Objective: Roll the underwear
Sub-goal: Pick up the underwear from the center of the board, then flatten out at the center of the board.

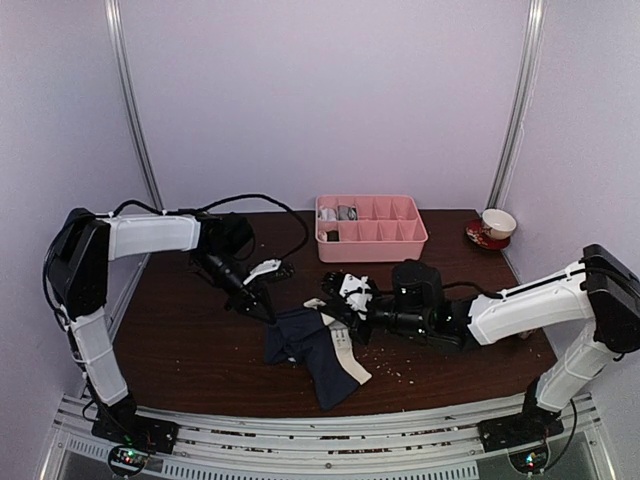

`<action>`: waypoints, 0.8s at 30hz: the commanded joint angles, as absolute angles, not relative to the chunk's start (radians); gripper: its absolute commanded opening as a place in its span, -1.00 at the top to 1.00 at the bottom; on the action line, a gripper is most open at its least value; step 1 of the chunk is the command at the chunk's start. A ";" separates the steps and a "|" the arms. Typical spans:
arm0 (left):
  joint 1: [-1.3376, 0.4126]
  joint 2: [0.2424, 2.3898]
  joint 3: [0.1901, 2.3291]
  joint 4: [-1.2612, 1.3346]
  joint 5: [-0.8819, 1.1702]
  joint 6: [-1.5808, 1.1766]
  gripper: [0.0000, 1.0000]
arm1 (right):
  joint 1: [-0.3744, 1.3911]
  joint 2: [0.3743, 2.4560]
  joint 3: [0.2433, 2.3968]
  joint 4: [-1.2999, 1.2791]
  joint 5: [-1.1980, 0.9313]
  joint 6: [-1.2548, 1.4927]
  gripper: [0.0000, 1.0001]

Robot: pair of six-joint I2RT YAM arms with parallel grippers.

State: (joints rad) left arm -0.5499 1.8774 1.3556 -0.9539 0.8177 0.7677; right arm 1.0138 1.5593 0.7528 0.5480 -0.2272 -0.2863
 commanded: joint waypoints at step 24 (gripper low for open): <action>-0.963 1.089 1.268 -0.708 0.286 0.765 1.00 | 1.189 1.144 0.703 0.530 -0.223 -0.237 1.00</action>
